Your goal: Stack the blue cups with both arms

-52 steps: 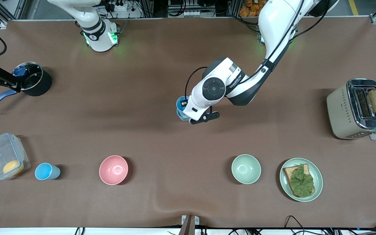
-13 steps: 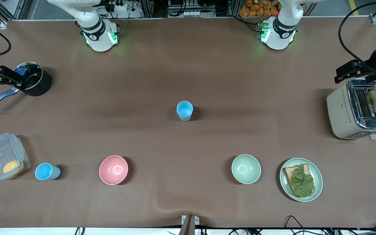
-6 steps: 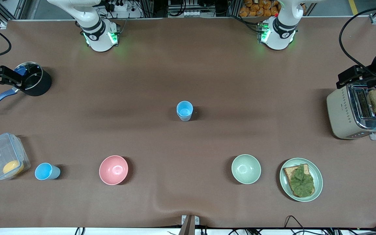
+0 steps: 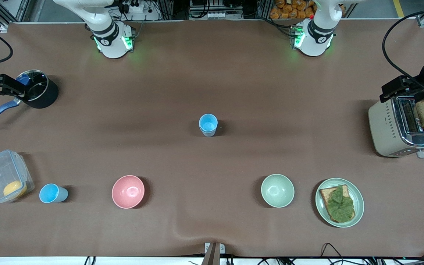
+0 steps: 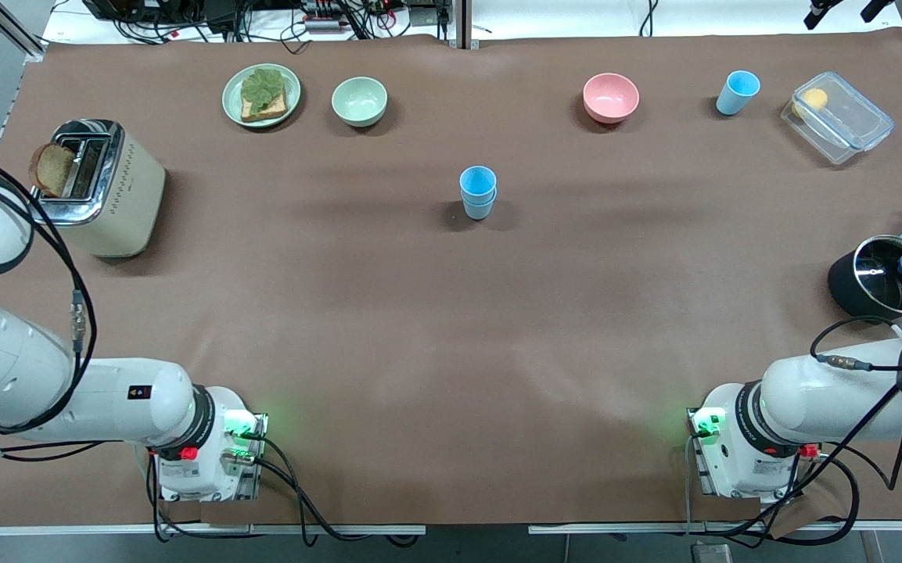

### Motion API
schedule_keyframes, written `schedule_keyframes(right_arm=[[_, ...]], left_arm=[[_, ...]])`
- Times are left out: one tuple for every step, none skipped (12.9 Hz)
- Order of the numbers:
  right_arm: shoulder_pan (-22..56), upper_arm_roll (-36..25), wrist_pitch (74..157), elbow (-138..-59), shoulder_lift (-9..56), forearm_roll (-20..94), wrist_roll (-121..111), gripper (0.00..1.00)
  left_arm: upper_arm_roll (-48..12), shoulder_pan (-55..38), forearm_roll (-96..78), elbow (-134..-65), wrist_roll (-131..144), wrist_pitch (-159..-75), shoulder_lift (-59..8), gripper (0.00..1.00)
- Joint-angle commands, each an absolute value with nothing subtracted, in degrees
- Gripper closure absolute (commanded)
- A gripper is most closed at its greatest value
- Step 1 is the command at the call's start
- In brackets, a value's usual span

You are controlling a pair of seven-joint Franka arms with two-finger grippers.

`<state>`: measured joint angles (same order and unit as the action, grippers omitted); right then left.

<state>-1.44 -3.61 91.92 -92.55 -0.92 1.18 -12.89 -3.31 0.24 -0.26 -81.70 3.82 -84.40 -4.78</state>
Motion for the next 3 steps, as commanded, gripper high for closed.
schedule_keyframes(right_arm=[[-0.70,-3.87,91.14,-91.49,-0.53,0.97,-12.13,0.00],[-0.79,-3.87,91.14,-91.41,-0.53,0.97,-12.13,0.00],[-0.79,-3.87,91.14,-91.49,-0.53,0.97,-12.13,0.00]], left_arm=[[-3.60,0.44,-0.09,-82.62,3.43,-85.08,-3.96,0.00],[-3.69,0.44,-0.09,-82.62,3.43,-85.08,-3.96,0.00],[-3.69,0.44,-0.09,-82.62,3.43,-85.08,-3.96,0.00]])
